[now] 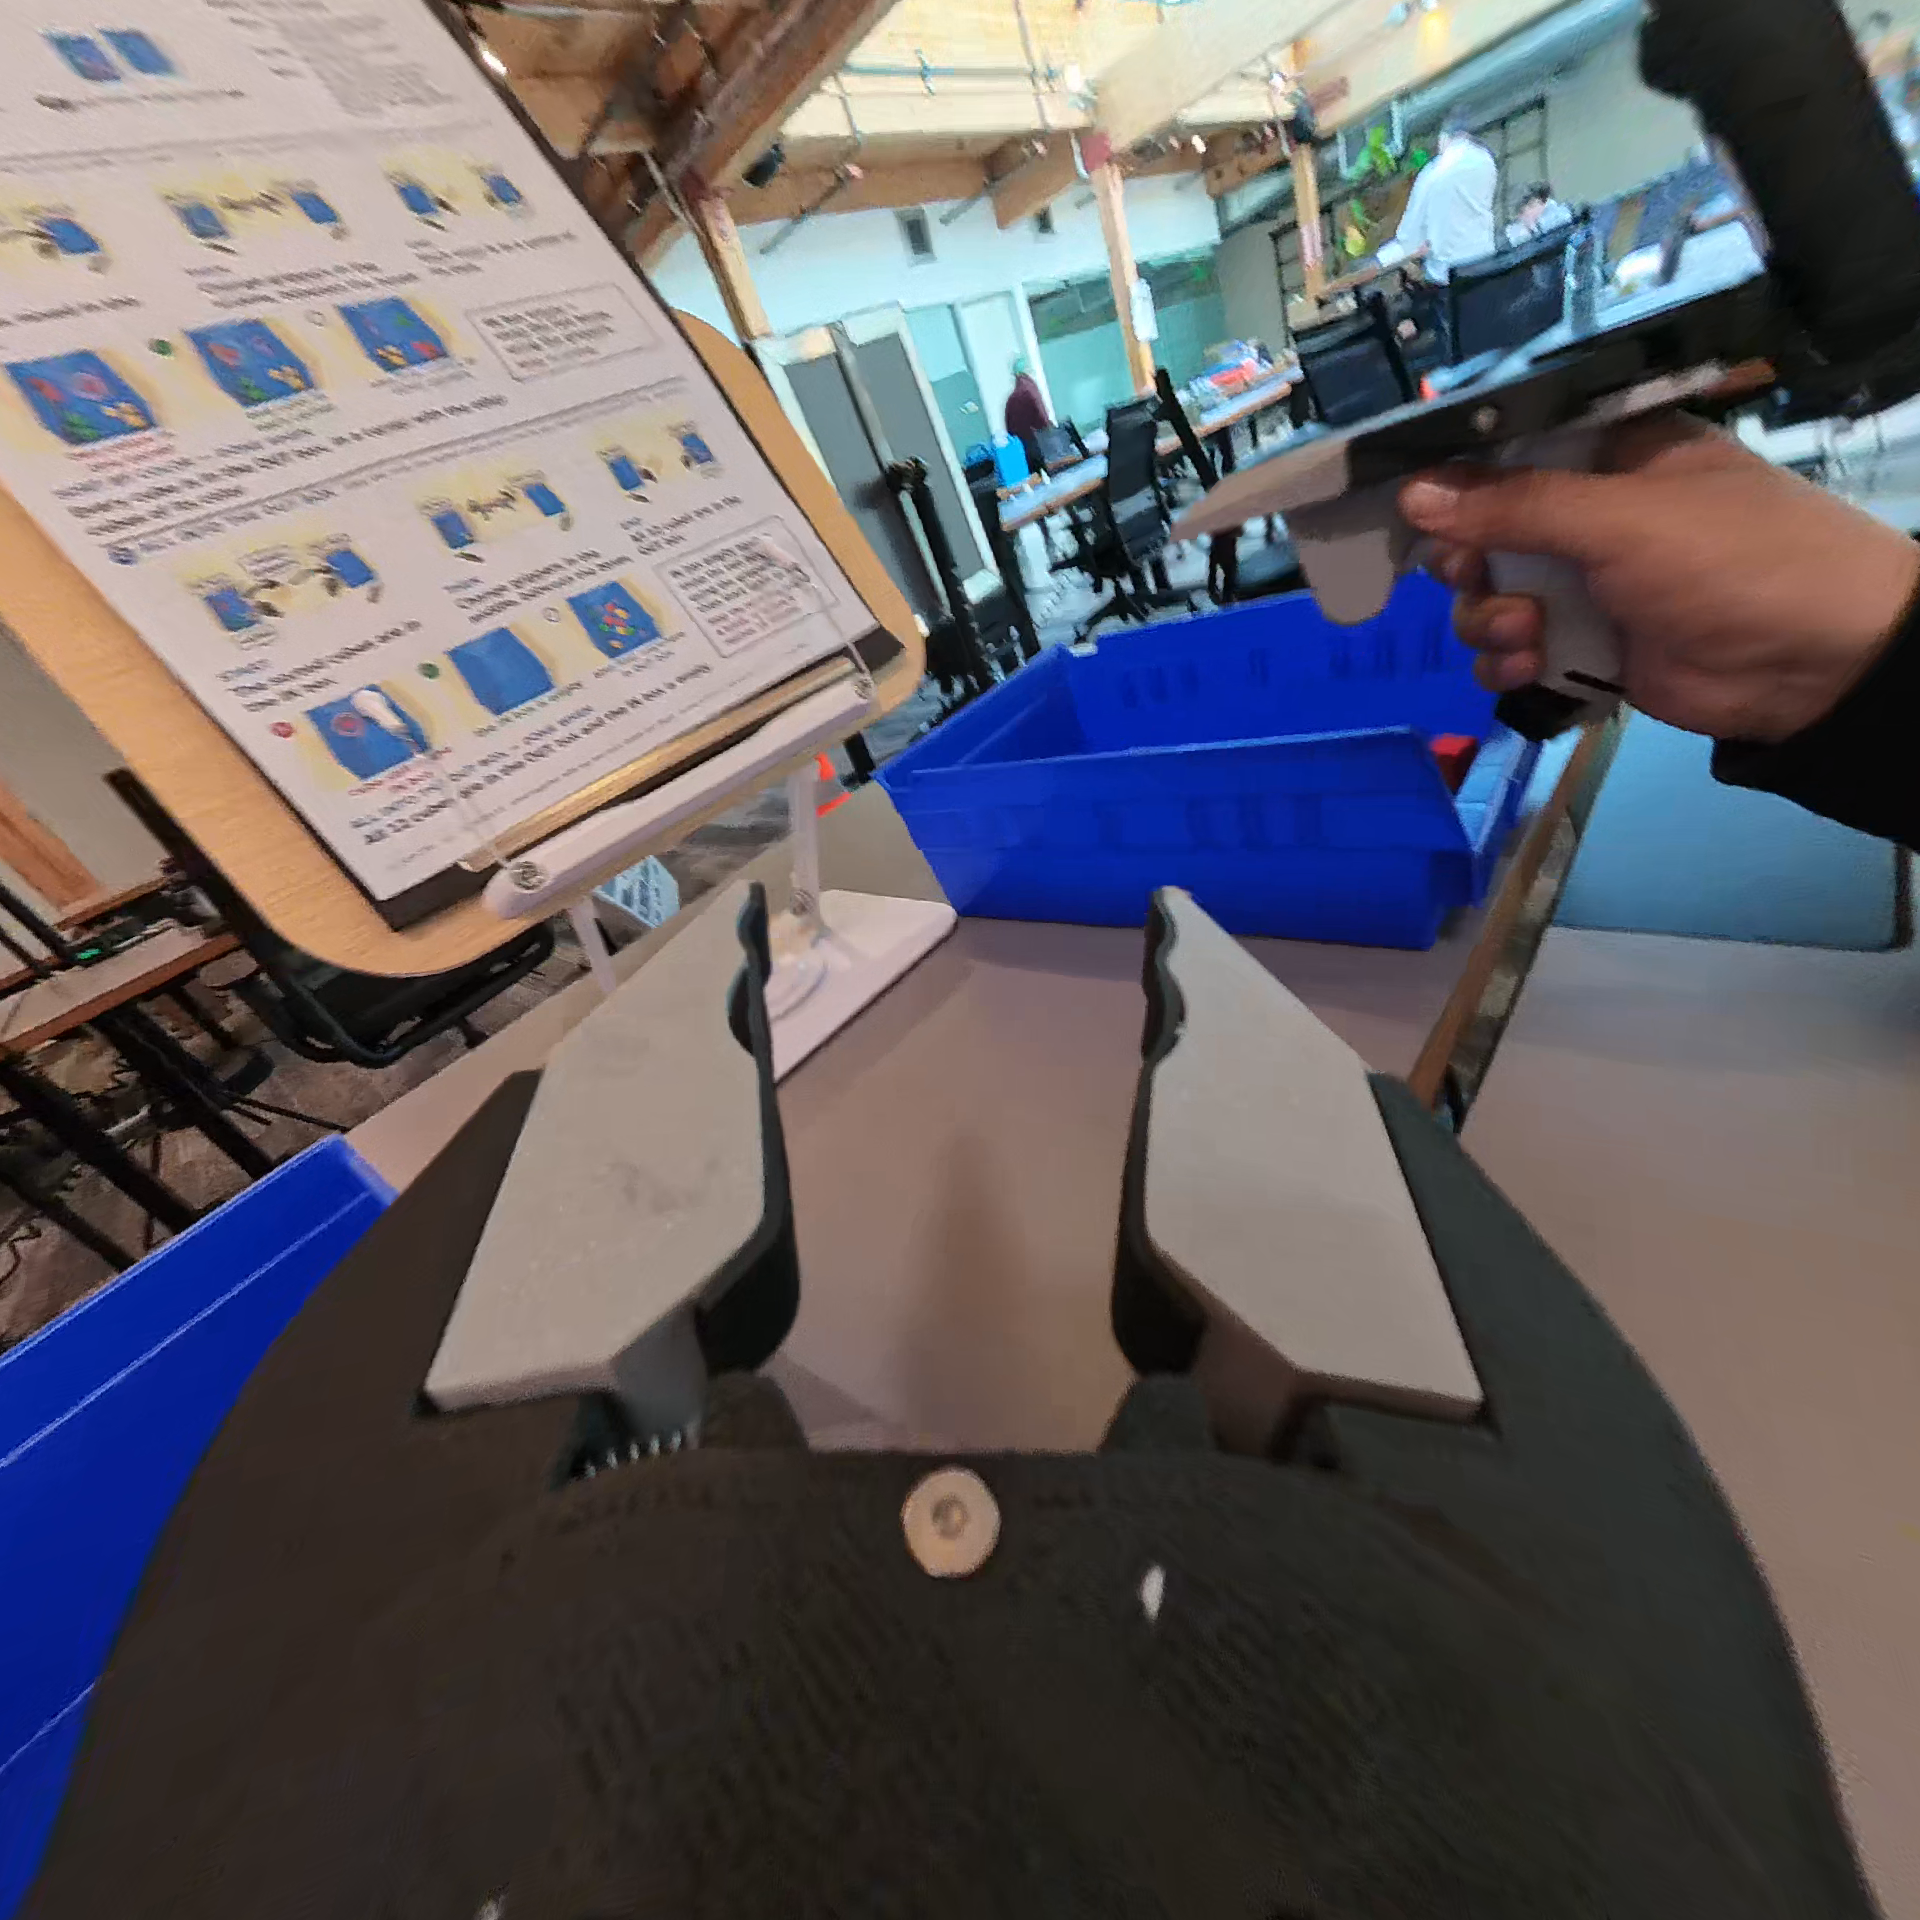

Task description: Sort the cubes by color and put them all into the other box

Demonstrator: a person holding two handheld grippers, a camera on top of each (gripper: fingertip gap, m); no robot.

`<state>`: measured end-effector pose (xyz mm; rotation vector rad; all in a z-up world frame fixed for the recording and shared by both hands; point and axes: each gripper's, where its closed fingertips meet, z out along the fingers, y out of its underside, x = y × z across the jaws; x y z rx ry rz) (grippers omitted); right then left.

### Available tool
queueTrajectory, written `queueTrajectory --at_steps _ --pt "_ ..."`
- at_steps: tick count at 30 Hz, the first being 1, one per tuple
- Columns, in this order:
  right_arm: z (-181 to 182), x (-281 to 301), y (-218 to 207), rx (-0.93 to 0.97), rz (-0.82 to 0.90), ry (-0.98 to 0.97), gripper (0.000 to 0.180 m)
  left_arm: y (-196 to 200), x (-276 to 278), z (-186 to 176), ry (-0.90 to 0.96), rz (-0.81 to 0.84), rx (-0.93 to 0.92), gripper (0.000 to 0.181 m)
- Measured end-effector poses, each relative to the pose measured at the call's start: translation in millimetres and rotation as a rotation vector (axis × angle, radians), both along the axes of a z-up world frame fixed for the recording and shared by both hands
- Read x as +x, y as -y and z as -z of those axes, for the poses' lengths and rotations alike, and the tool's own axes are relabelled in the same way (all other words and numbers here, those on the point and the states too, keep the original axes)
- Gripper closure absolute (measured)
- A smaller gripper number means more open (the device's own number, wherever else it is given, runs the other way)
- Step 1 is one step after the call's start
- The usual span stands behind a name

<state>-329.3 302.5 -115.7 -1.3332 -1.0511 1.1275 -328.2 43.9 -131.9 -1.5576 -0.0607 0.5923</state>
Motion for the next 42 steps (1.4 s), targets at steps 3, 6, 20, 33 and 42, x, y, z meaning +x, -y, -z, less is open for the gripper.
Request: queueTrajectory --at_steps 3,6,20,33,42 --pt "-0.3 -2.1 9.0 -0.019 -0.046 -0.008 0.1 19.6 -9.6 -19.1 -0.01 -0.081 0.135 0.11" --pt "2.5 -5.4 18.1 -0.016 -0.08 0.007 0.101 48.9 -24.9 -39.6 -0.03 -0.187 0.218 0.113" --pt "-4.2 -7.2 51.6 0.068 -0.165 -0.027 0.113 168.7 -85.4 106.5 0.918 -0.478 -0.873 0.181" --pt "7.5 -13.9 63.9 0.049 -0.235 0.021 0.114 227.7 -94.1 156.0 0.882 -0.722 -1.338 0.181" --pt "19.8 -20.2 96.7 0.271 -0.238 0.076 0.118 100.2 -117.2 52.3 0.442 -0.68 -0.52 0.163"
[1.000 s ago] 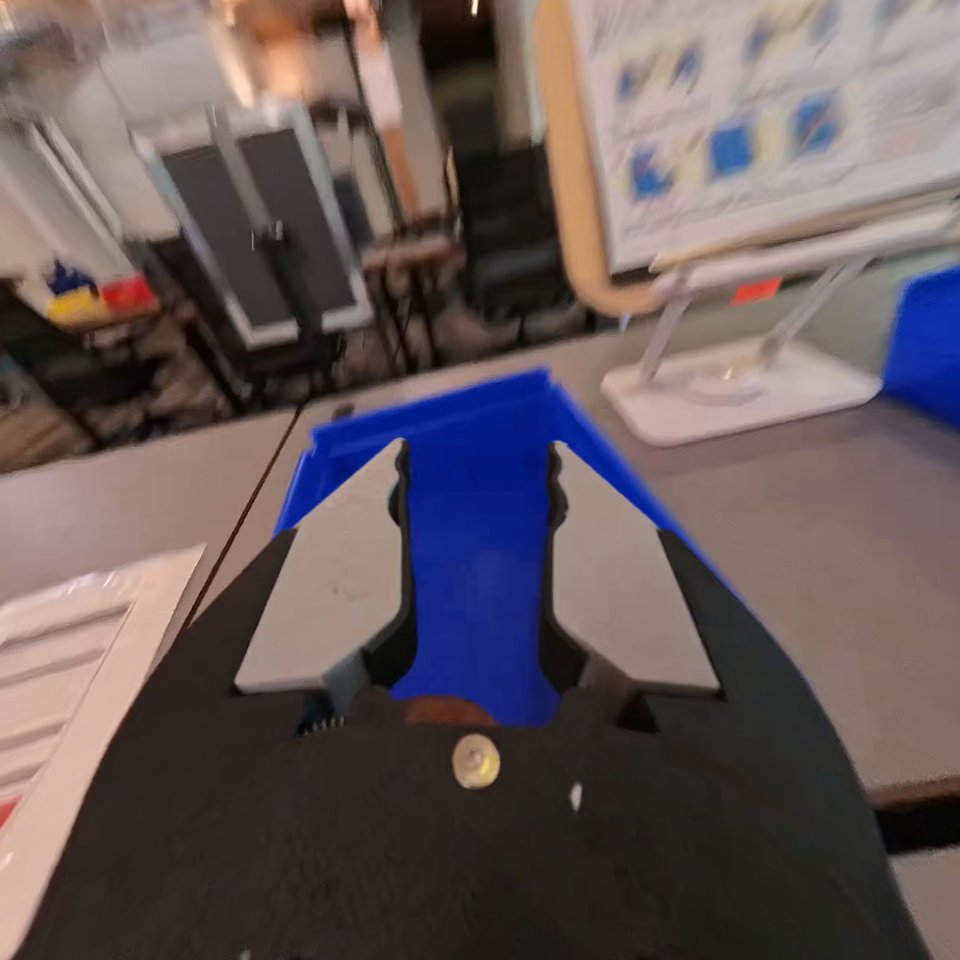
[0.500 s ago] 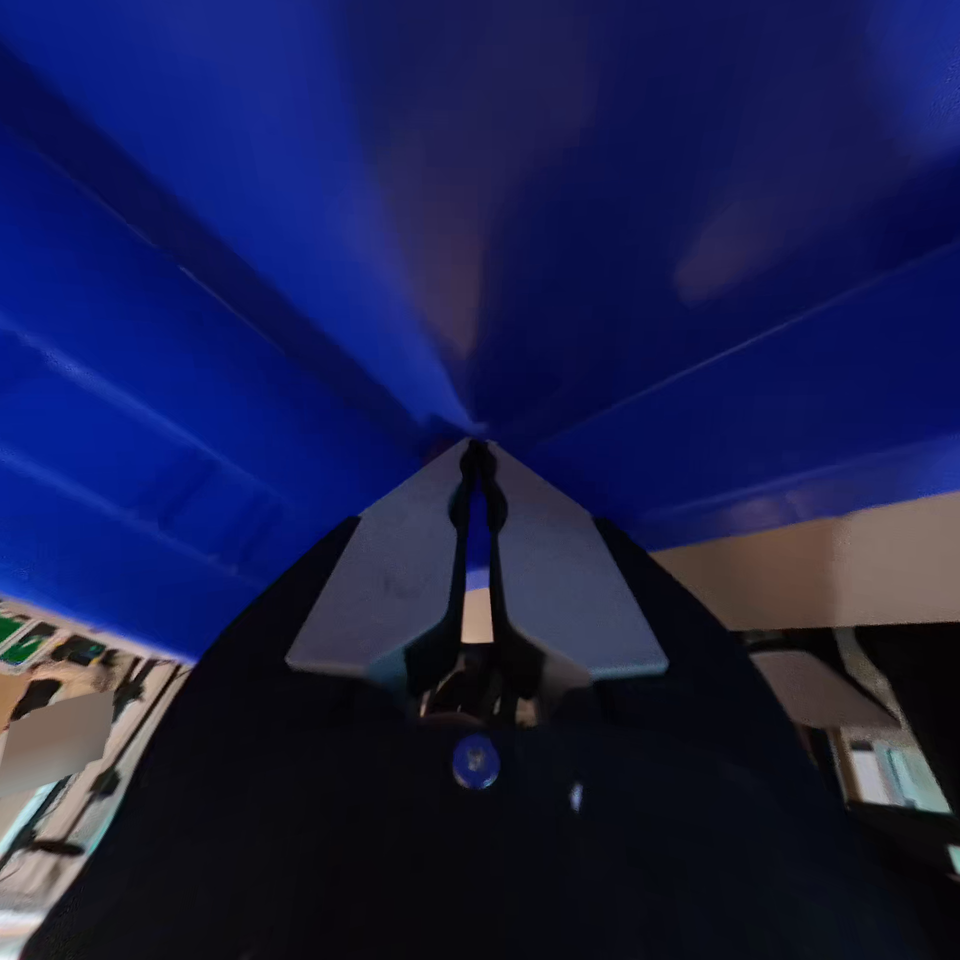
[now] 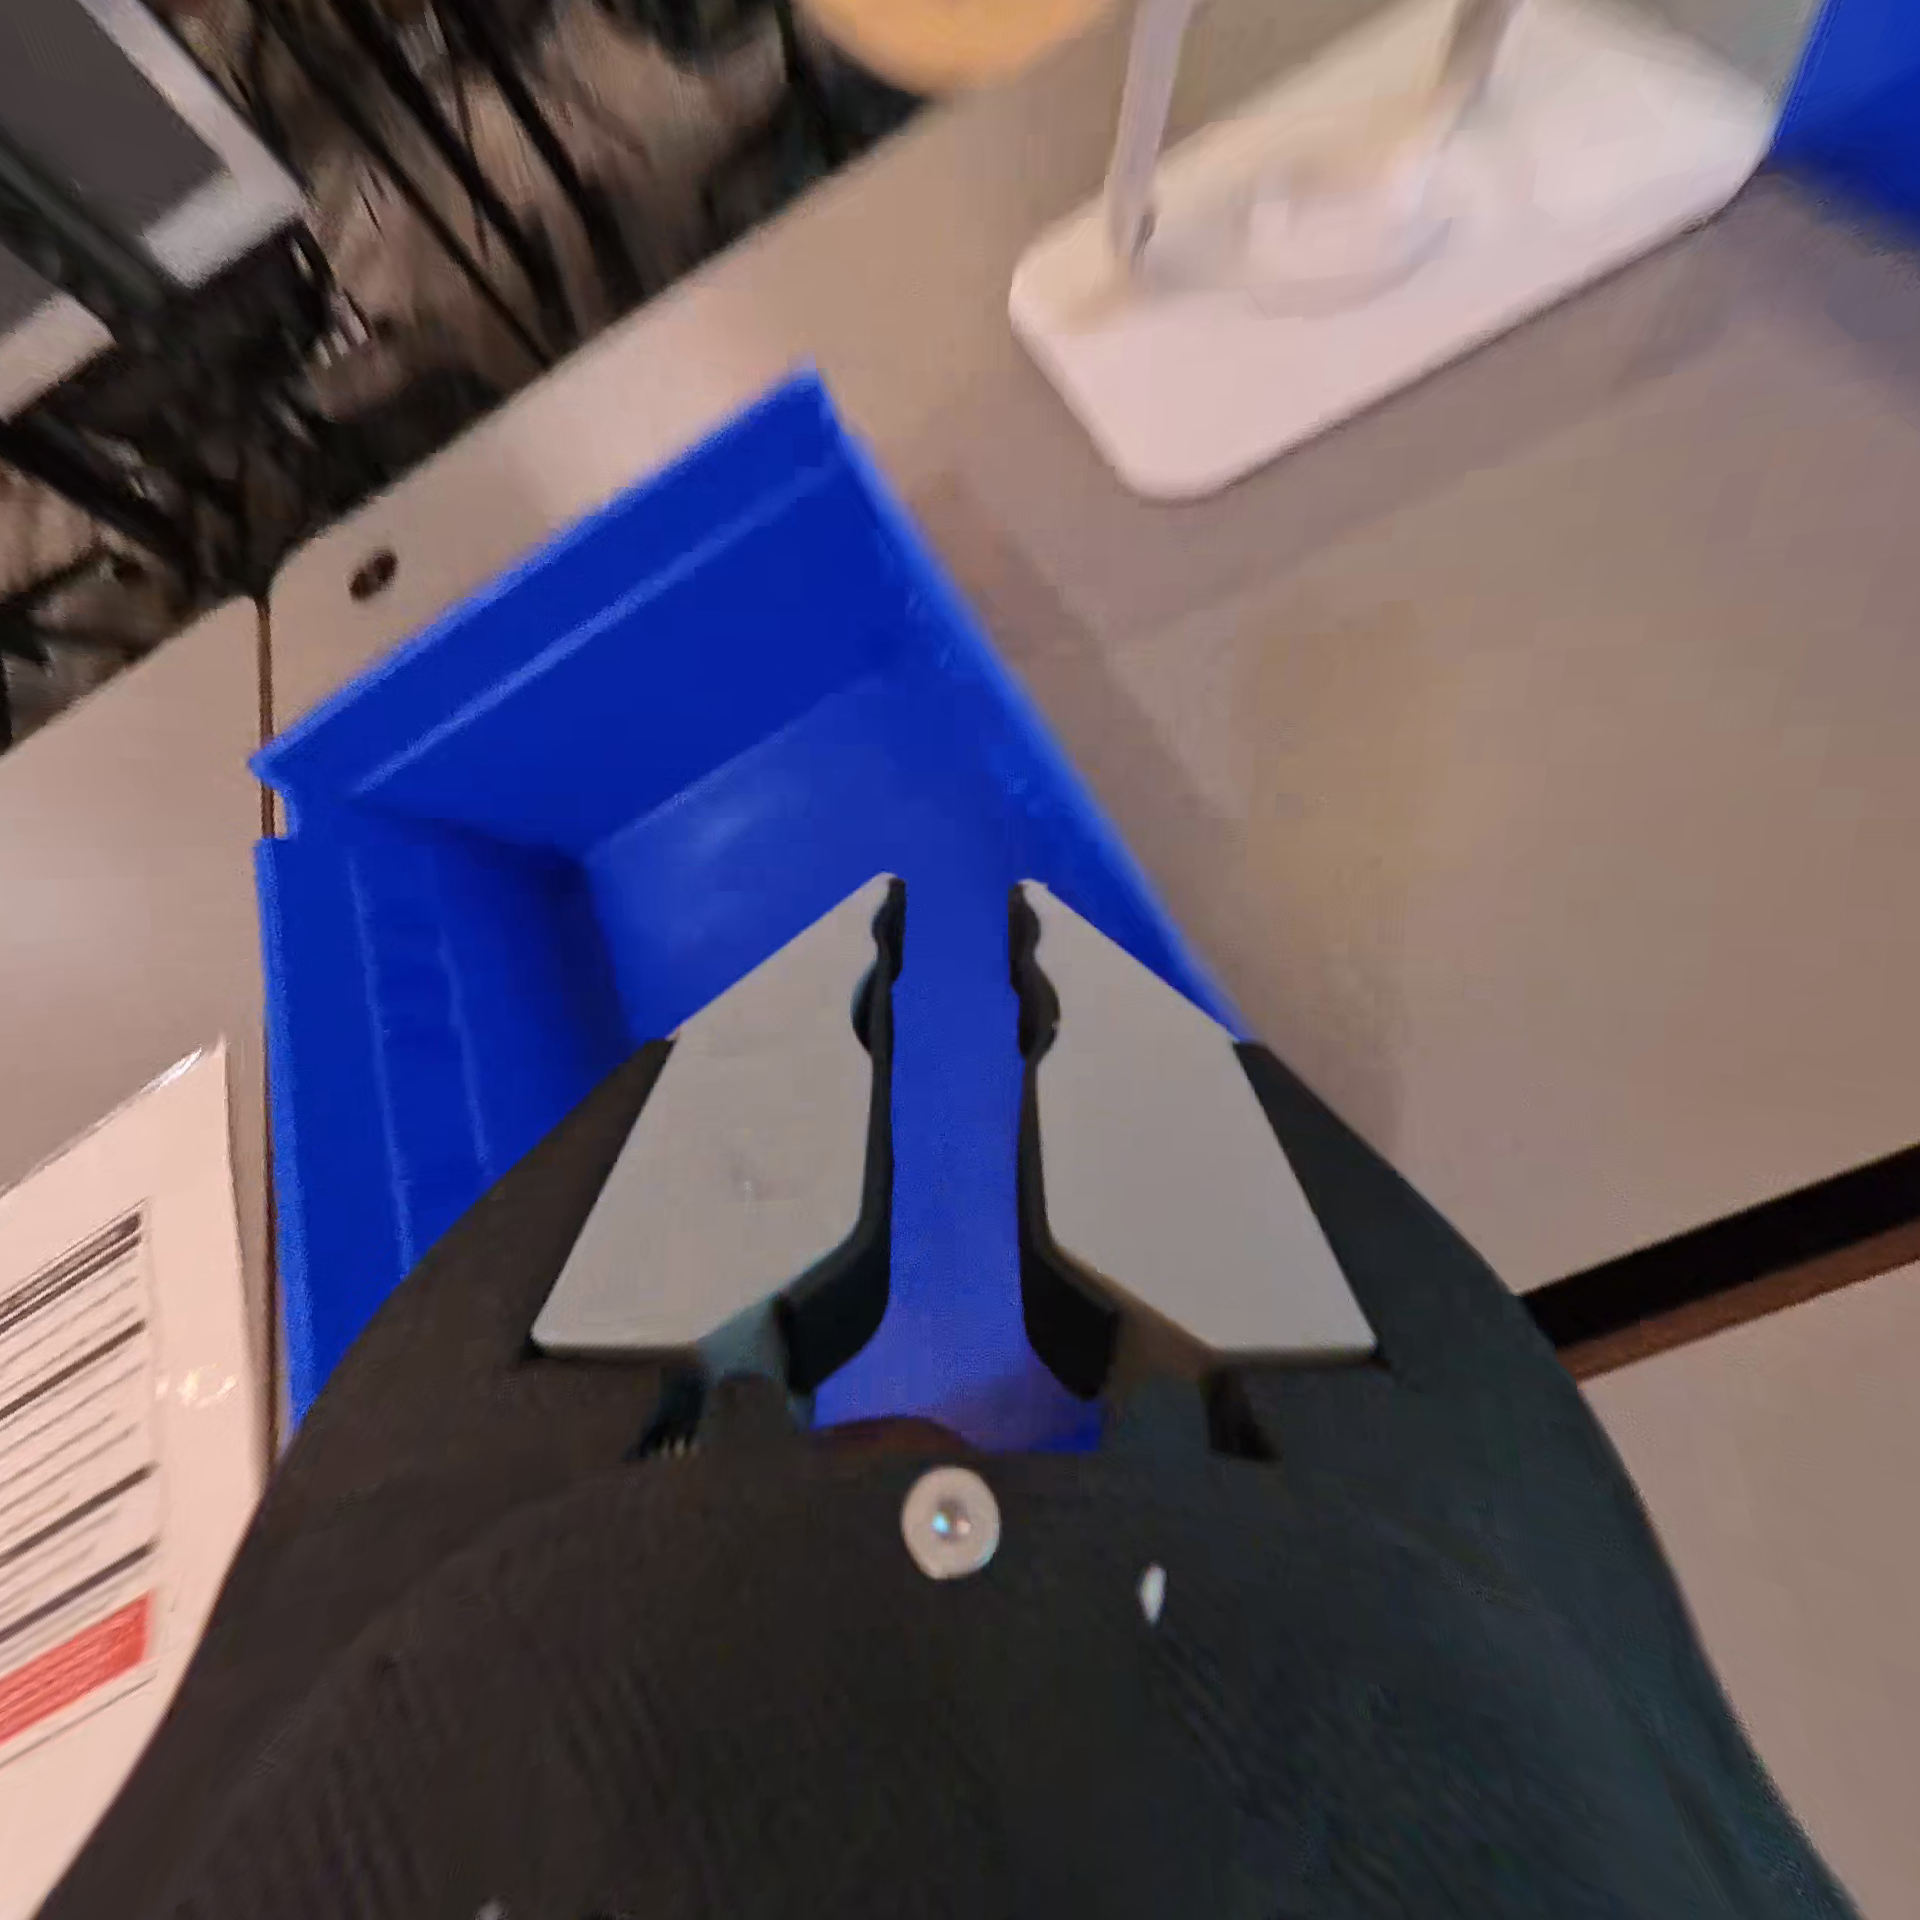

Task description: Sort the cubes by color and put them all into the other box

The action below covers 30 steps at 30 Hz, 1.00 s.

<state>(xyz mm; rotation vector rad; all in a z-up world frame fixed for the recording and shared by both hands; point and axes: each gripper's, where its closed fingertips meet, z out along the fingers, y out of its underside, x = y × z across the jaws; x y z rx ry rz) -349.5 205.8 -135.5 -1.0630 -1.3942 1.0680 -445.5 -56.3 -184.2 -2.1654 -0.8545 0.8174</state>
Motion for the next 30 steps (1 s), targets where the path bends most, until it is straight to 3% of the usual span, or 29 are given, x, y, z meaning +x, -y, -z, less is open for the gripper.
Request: queueTrajectory --at_steps 4,9,15,21,26,30 --pt "-9.4 3.4 3.7 0.081 0.036 -0.081 0.129 -38.8 33.5 -33.8 -0.111 0.029 0.204 0.151" --pt "-5.1 1.8 2.9 0.027 0.022 -0.052 0.138 -82.2 65.5 -54.5 -0.205 0.106 0.467 0.139" --pt "-4.9 1.9 0.8 -0.031 0.001 -0.046 0.136 -98.9 67.9 -50.6 -0.415 0.155 0.542 0.135" --pt "-14.4 7.0 -1.4 -0.004 0.03 -0.091 0.132 -88.1 50.4 -23.8 -0.327 0.091 0.5 0.132" --pt "-36.2 26.5 -48.9 -0.119 0.151 -0.174 0.132 -84.5 53.5 -28.6 -0.389 0.096 0.489 0.132" --pt "-31.5 40.8 -94.5 -0.294 0.198 -0.189 0.127 -88.2 53.1 -21.1 -0.363 0.114 0.473 0.132"
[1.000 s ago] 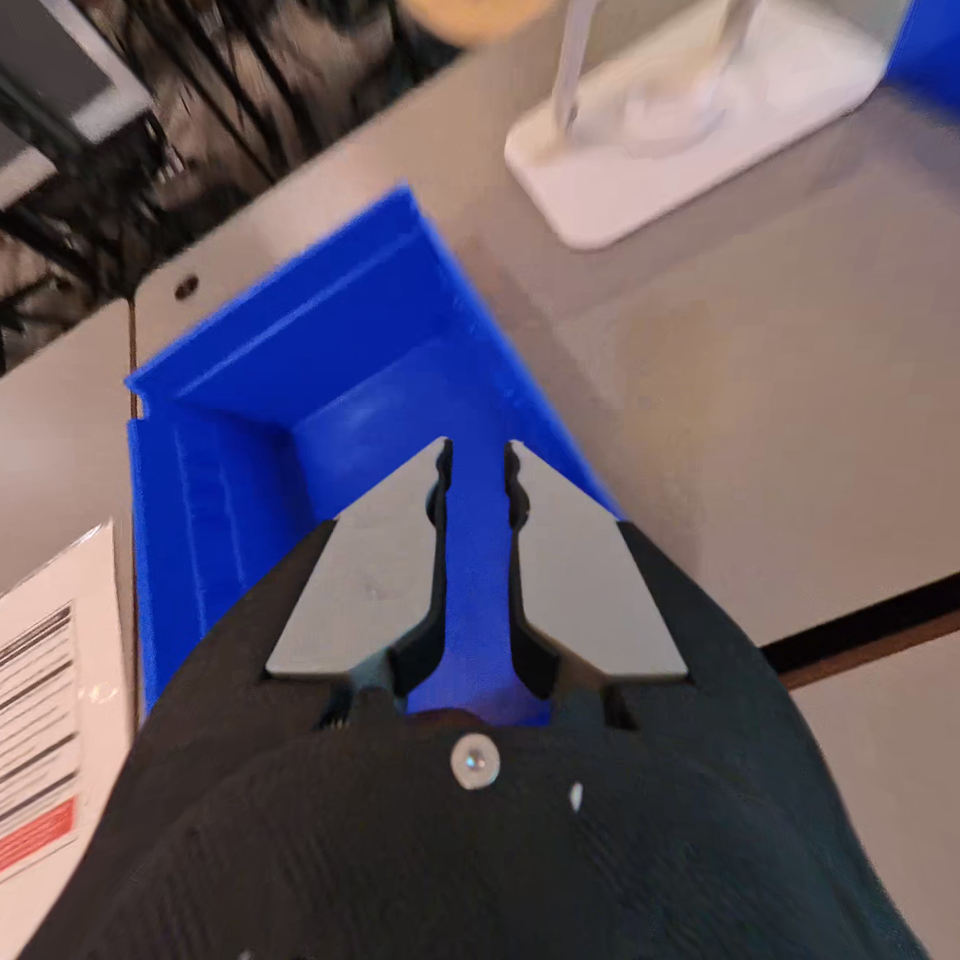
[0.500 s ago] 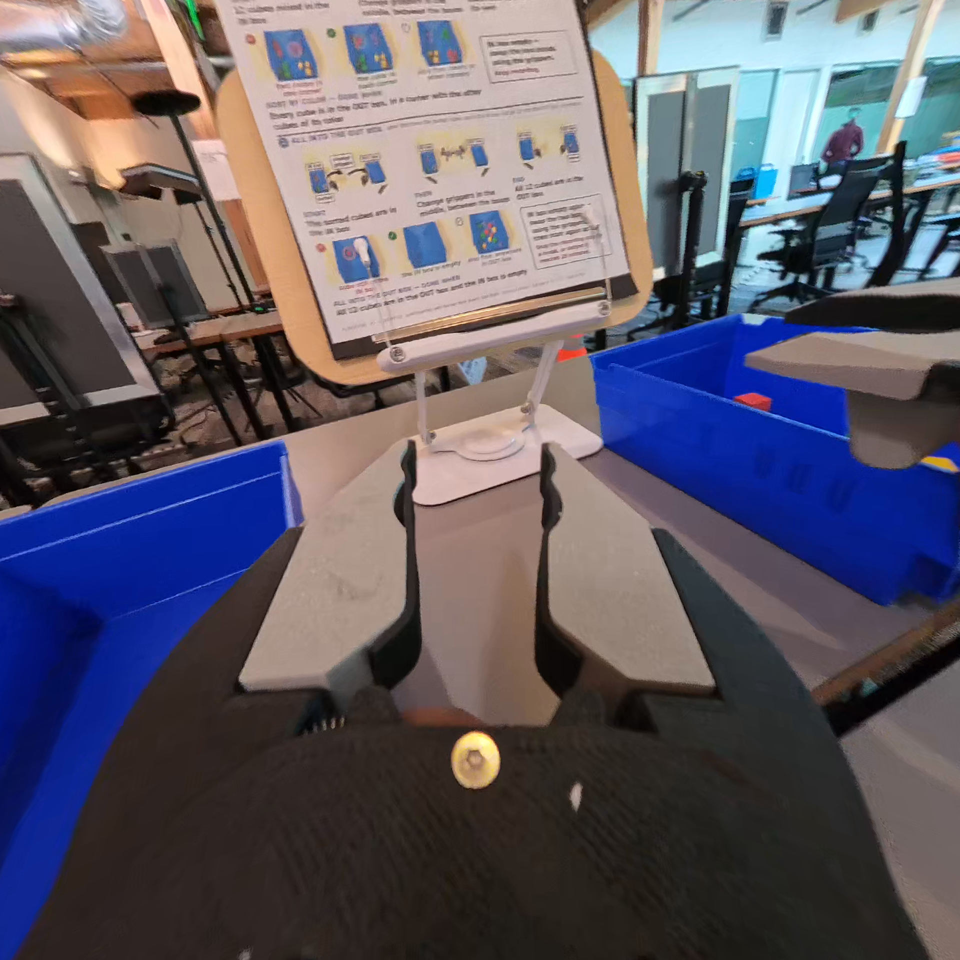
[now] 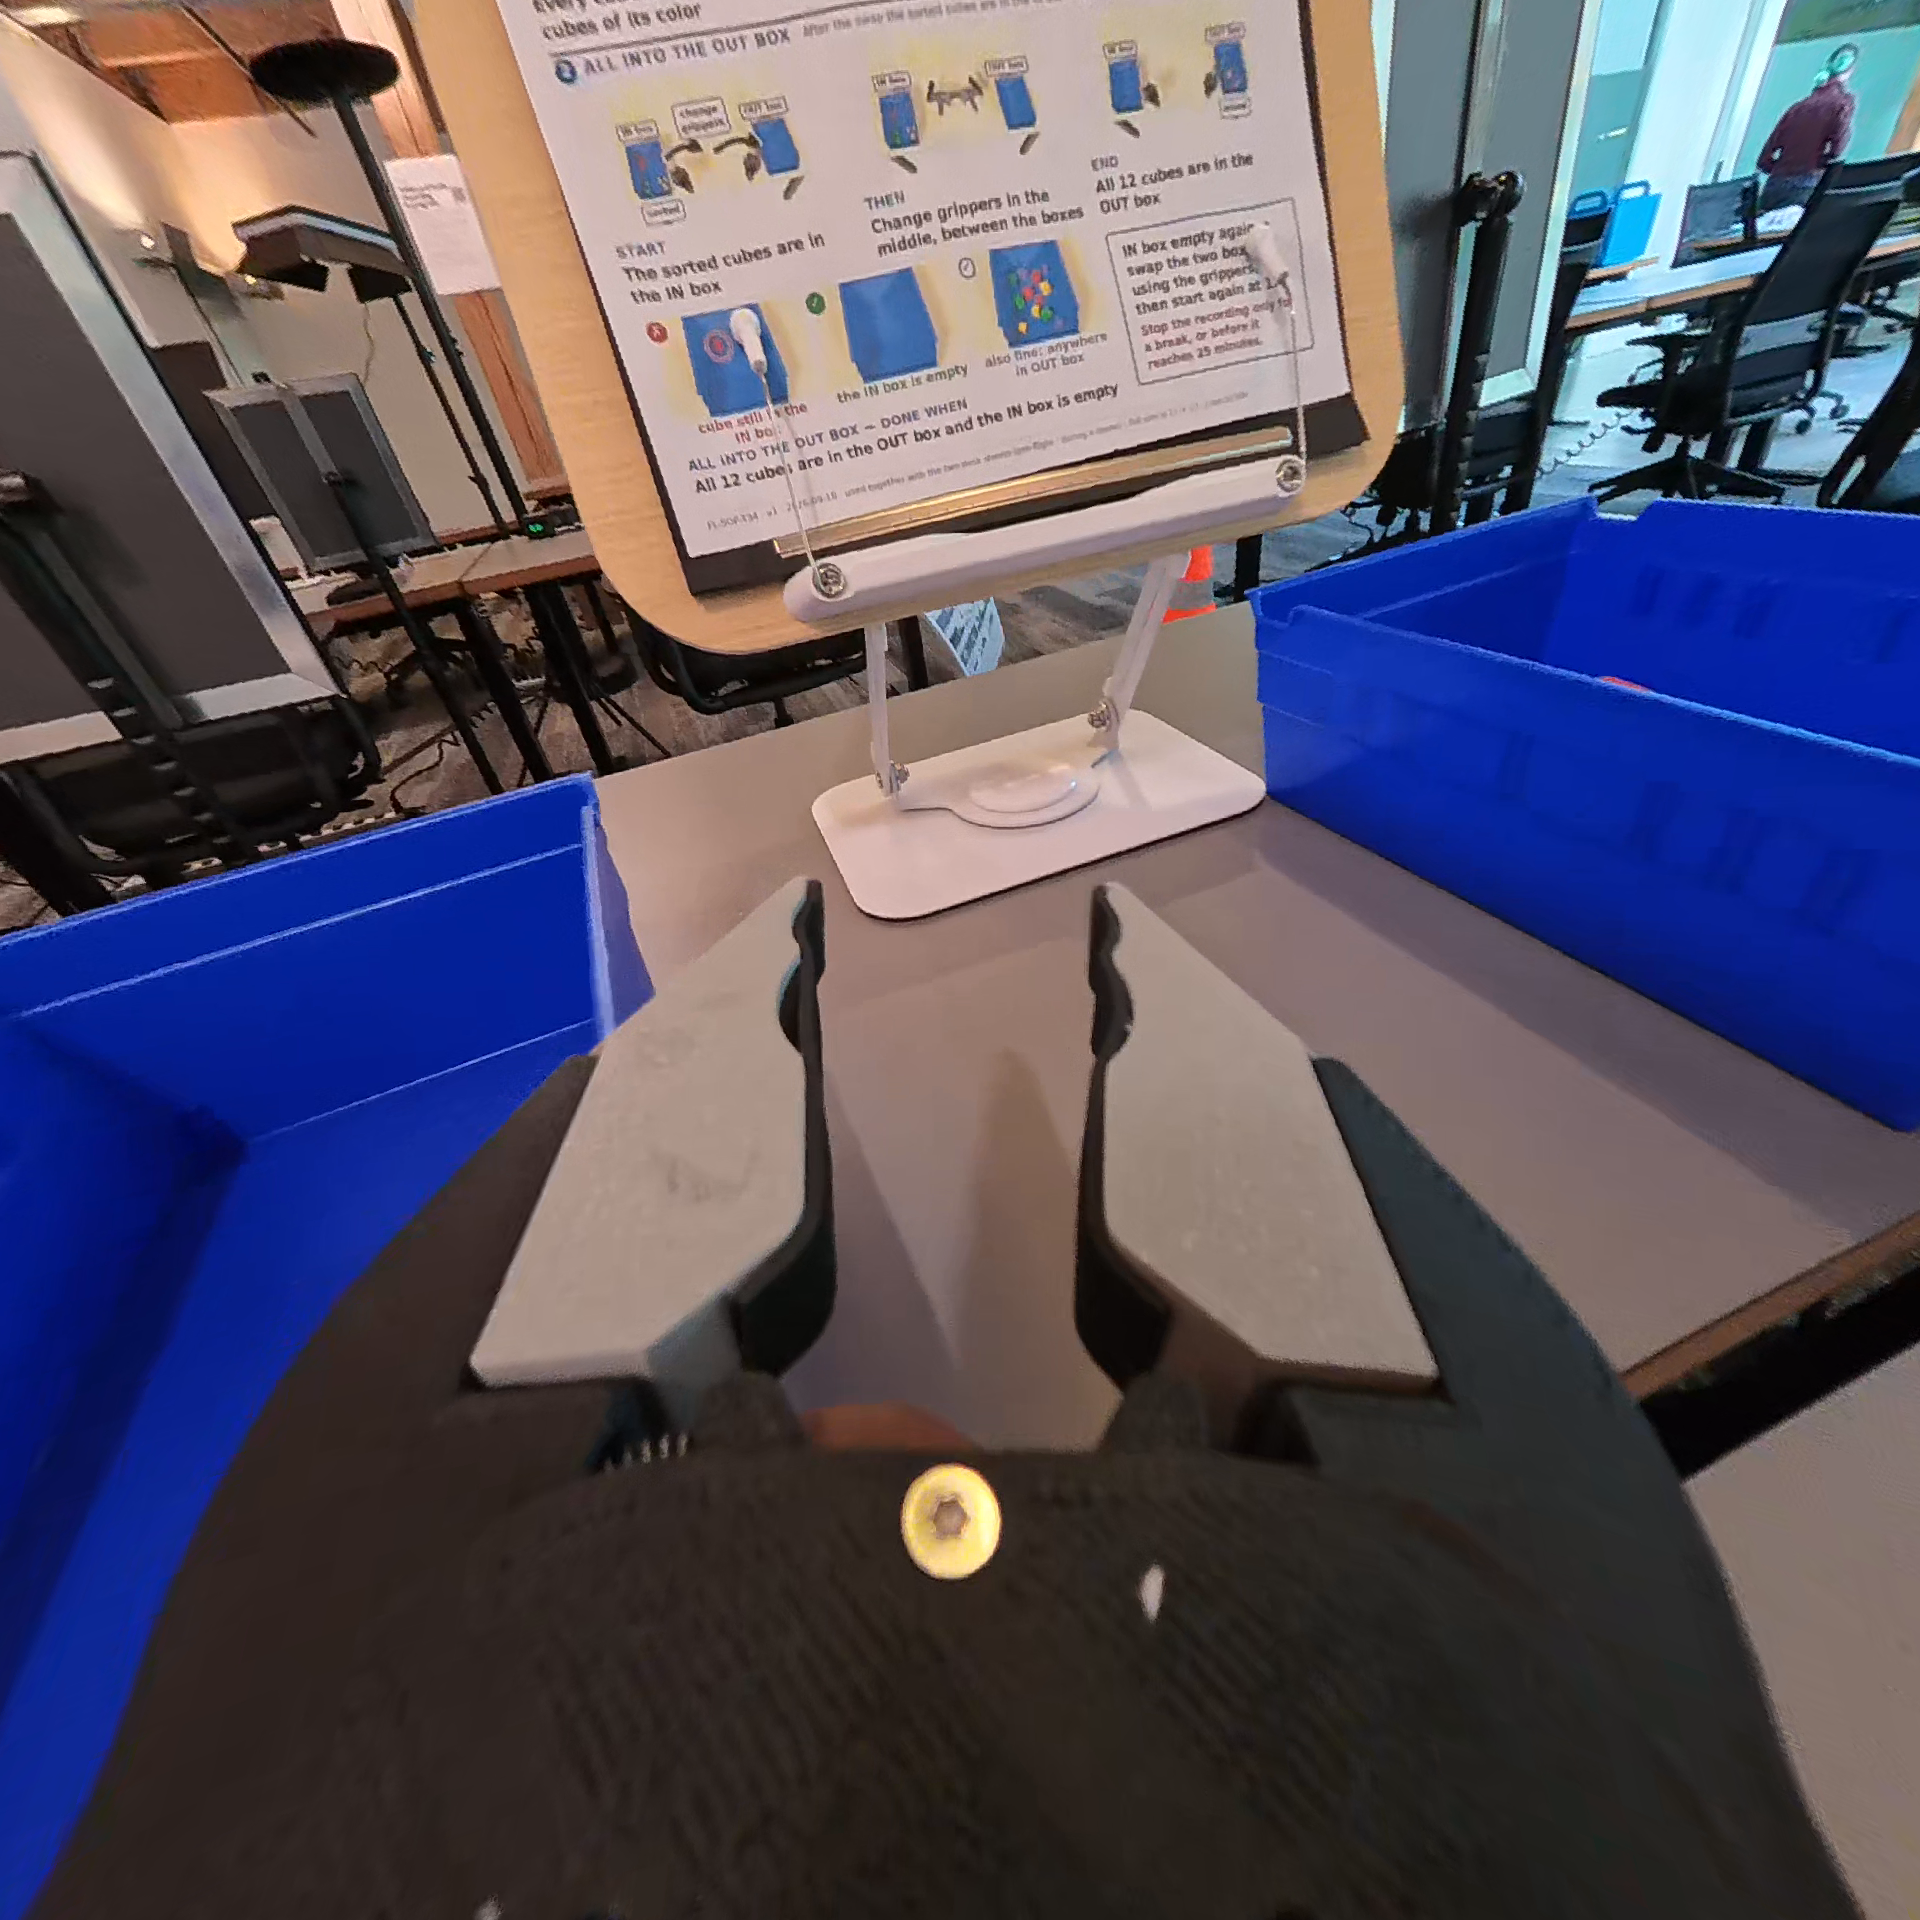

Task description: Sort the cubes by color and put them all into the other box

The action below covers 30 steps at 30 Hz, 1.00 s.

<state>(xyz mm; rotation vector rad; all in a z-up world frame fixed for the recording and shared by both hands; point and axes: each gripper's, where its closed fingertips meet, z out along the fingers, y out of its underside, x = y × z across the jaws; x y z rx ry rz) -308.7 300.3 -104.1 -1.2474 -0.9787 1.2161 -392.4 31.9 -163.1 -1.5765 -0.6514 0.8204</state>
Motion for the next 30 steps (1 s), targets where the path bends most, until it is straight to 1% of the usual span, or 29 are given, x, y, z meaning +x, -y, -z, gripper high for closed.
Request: queueTrajectory --at_steps 2,4,6,8,11,12,14,16,17,18,20,22,23,24,25,26,28,29,30 --pt "7.1 2.3 -5.0 -0.06 -0.035 -0.008 0.122 -1.7 1.7 0.7 -0.003 0.015 -0.009 0.132" --pt "10.3 1.8 0.9 -0.077 -0.077 -0.023 0.12 -0.8 2.9 -1.1 -0.016 0.017 -0.01 0.132" --pt "15.9 -1.7 17.1 -0.05 -0.147 -0.009 0.118 2.1 5.0 -3.4 -0.028 0.018 -0.01 0.132" --pt "30.6 -3.7 27.4 -0.013 -0.167 0.044 0.112 12.8 2.9 -6.9 -0.048 -0.032 -0.001 0.131" --pt "47.3 -3.3 33.6 -0.007 -0.166 0.118 0.108 33.3 1.1 -13.6 -0.11 -0.118 0.015 0.154" --pt "49.5 -0.3 35.6 -0.011 -0.168 0.133 0.106 39.8 0.3 -13.2 -0.111 -0.149 0.012 0.154" --pt "48.5 7.4 39.0 -0.004 -0.16 0.147 0.105 51.9 1.2 -16.1 -0.121 -0.205 0.021 0.144" --pt "50.9 13.1 43.7 0.023 -0.157 0.186 0.099 66.3 7.4 -24.1 -0.155 -0.266 0.062 0.123" --pt "53.3 15.2 46.8 0.037 -0.159 0.206 0.098 77.3 11.6 -29.3 -0.183 -0.317 0.086 0.118" --pt "55.9 16.6 50.4 0.047 -0.165 0.221 0.098 89.9 16.5 -34.1 -0.211 -0.376 0.112 0.118" --pt "64.8 16.0 60.0 0.057 -0.191 0.265 0.099 104.2 25.9 -37.4 -0.257 -0.431 0.125 0.117" --pt "78.9 12.1 66.9 0.06 -0.2 0.328 0.102 108.7 24.1 -23.6 -0.214 -0.454 0.081 0.117" --pt "87.3 9.7 67.4 0.065 -0.188 0.366 0.109 108.2 20.1 -11.2 -0.173 -0.457 0.046 0.117" --pt "94.1 7.3 66.7 0.079 -0.17 0.394 0.117 108.4 14.6 1.7 -0.126 -0.468 0.004 0.117" --pt "98.8 5.1 65.0 0.101 -0.149 0.407 0.126 109.5 8.6 15.2 -0.067 -0.479 -0.039 0.113" --pt "102.0 3.1 62.6 0.127 -0.126 0.41 0.133 110.4 3.2 26.7 -0.016 -0.485 -0.063 0.107" --pt "103.2 -0.1 61.9 0.175 -0.108 0.389 0.146 109.2 -5.5 47.4 0.09 -0.47 -0.087 0.104" --pt "102.8 -1.3 64.9 0.19 -0.116 0.378 0.159 107.7 -7.9 53.9 0.139 -0.453 -0.095 0.102" --pt "103.0 -2.3 65.9 0.207 -0.112 0.379 0.168 106.6 -9.5 55.3 0.152 -0.439 -0.091 0.097"
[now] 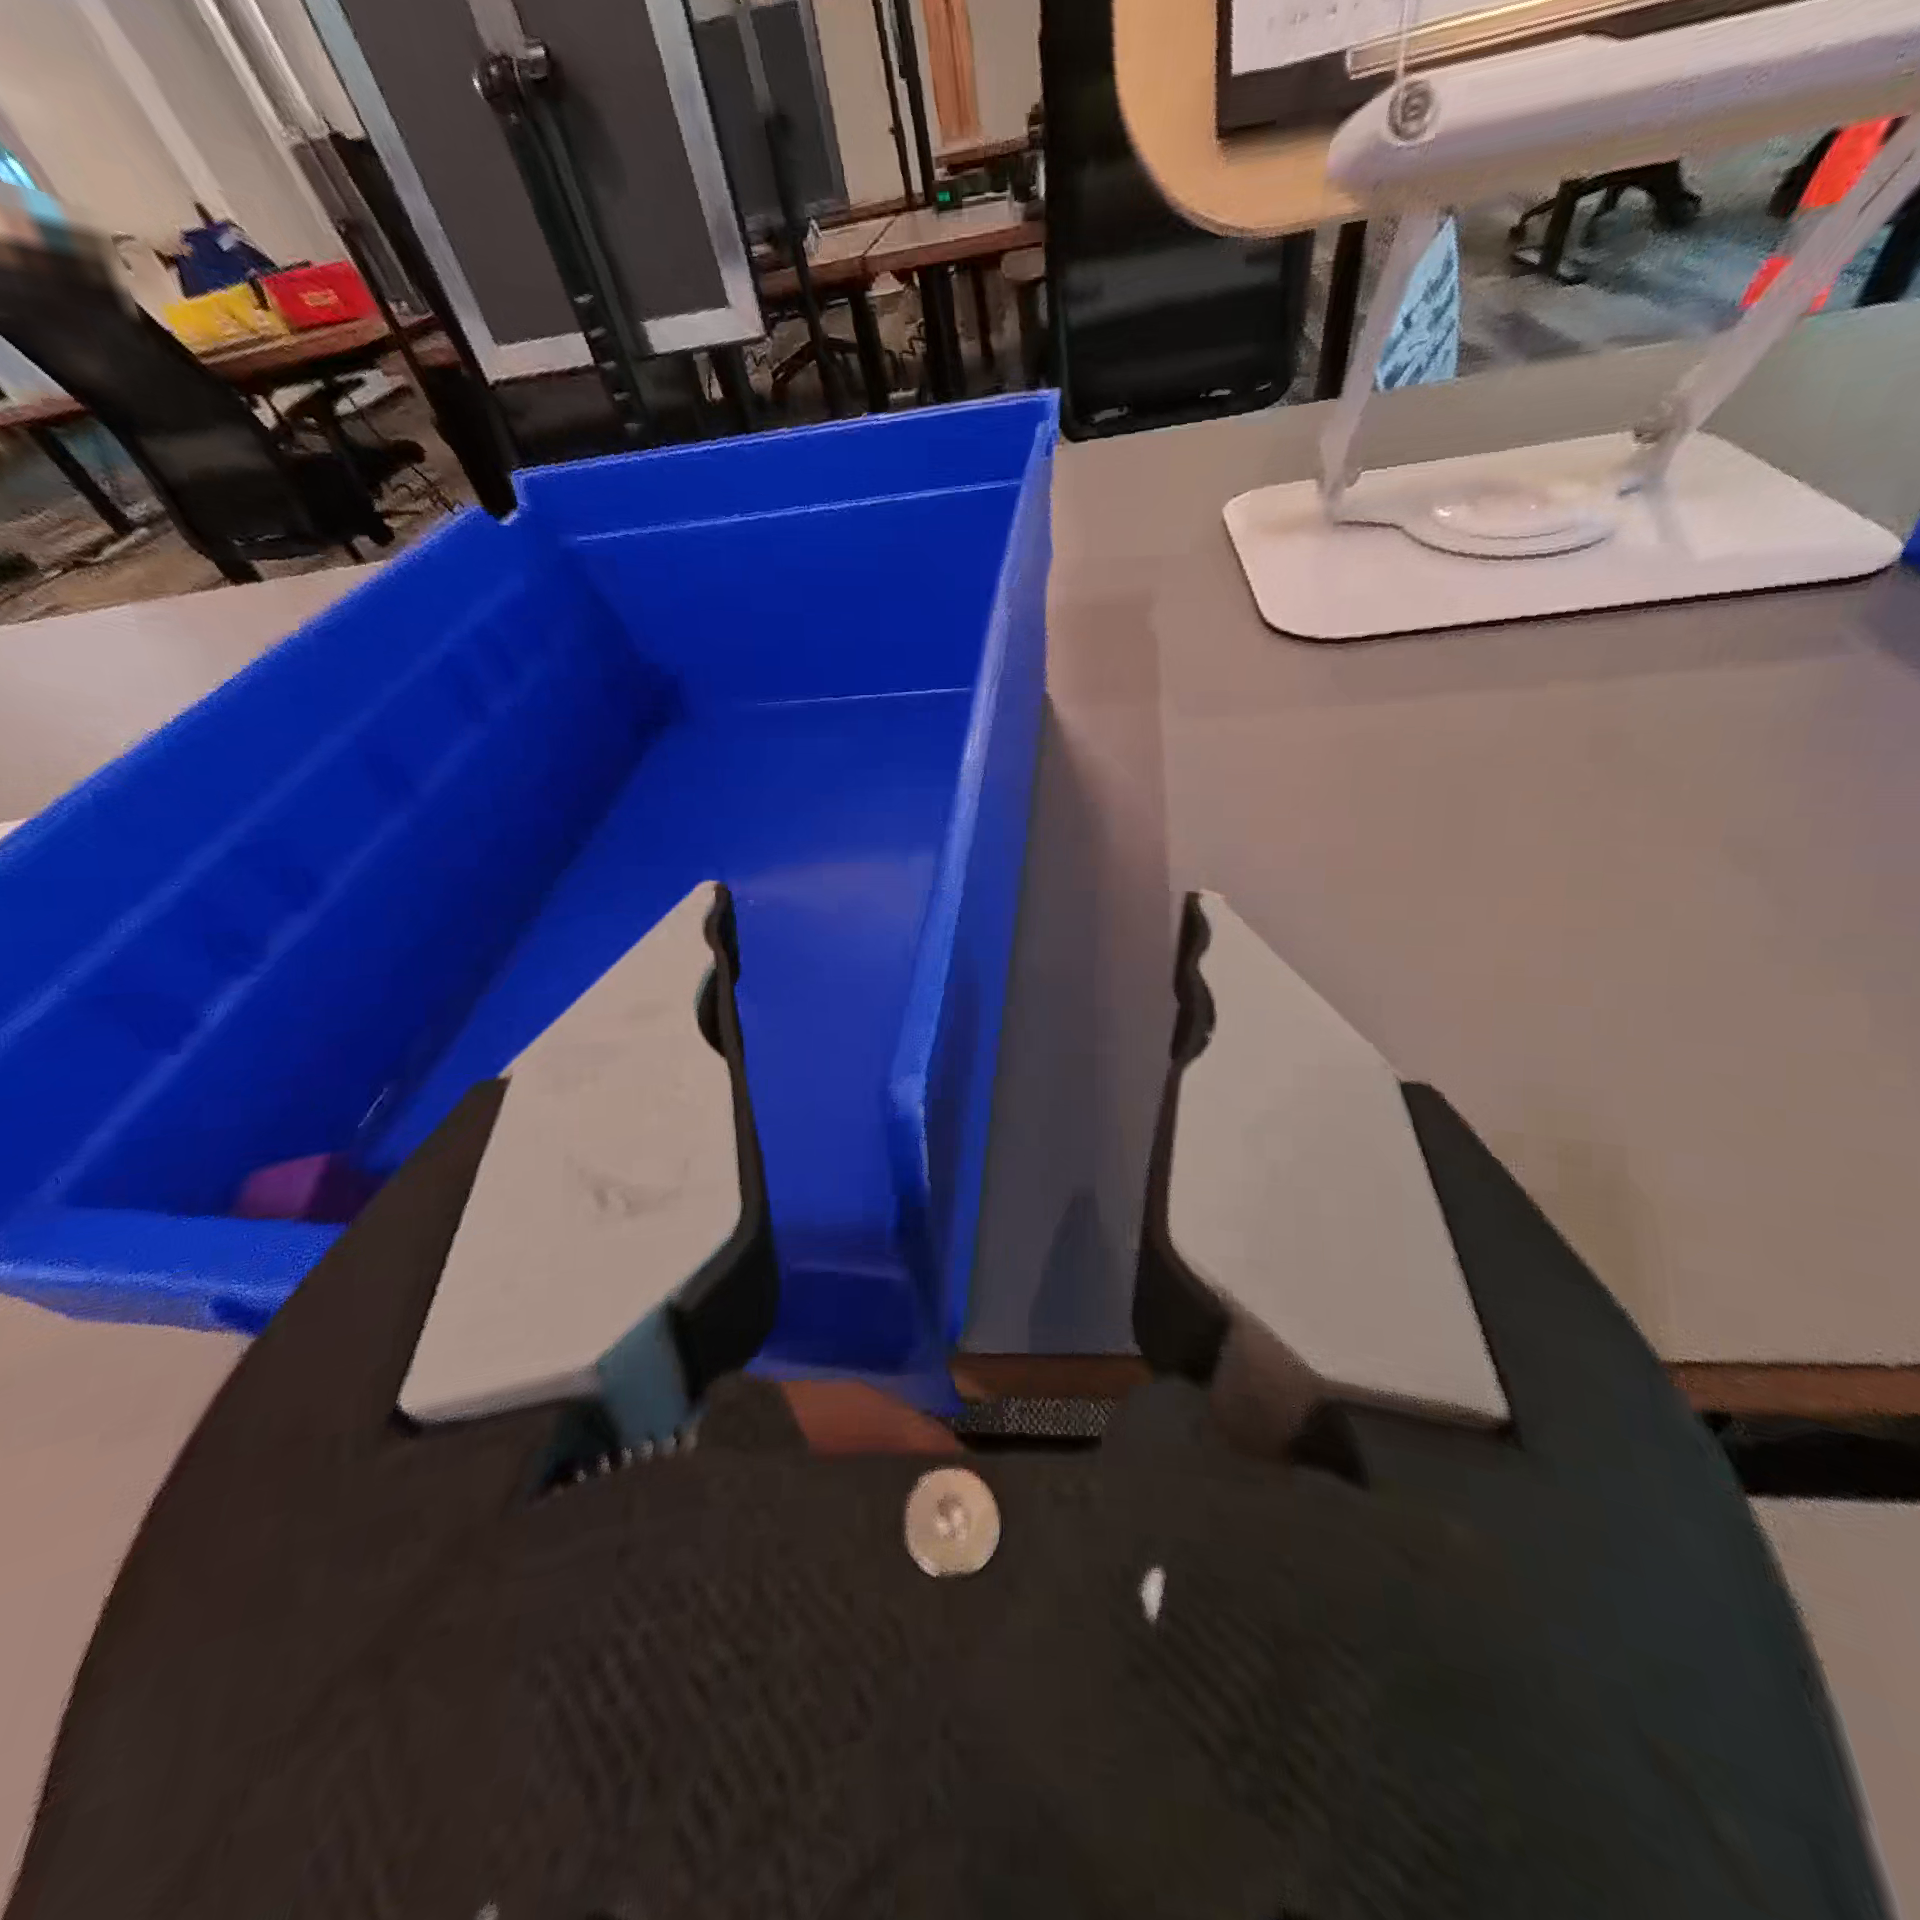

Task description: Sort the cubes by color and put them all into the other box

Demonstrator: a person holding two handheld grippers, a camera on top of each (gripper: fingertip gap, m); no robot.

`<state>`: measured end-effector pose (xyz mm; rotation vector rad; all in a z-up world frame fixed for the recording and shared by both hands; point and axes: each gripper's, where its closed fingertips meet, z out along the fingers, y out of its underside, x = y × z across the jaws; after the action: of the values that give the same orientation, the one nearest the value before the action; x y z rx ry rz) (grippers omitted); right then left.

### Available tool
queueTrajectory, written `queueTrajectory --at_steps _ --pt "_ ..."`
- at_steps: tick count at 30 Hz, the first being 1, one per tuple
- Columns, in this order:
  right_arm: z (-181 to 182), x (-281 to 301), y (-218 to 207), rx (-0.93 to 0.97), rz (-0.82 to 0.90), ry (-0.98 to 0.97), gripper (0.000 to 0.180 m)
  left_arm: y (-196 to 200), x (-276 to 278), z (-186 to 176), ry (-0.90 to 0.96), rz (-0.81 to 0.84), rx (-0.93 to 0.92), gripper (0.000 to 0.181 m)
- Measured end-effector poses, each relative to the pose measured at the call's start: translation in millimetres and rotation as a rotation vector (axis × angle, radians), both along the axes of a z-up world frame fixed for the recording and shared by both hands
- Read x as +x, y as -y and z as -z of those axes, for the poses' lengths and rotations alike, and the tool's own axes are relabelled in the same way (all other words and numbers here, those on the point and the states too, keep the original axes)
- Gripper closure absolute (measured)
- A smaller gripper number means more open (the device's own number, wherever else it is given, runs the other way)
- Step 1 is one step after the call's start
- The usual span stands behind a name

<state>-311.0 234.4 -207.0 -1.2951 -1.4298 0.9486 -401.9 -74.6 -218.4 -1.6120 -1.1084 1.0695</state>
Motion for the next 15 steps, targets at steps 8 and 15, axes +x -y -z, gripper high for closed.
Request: queueTrajectory --at_steps 8,15 --pt "9.8 -9.6 -10.3 0.003 0.03 0.017 0.135 10.4 -4.5 -3.0 -0.031 -0.028 -0.045 0.15" --pt "9.0 -4.8 -18.5 0.113 0.082 0.044 0.178 -0.9 2.1 -1.0 0.005 0.062 -0.071 0.178"
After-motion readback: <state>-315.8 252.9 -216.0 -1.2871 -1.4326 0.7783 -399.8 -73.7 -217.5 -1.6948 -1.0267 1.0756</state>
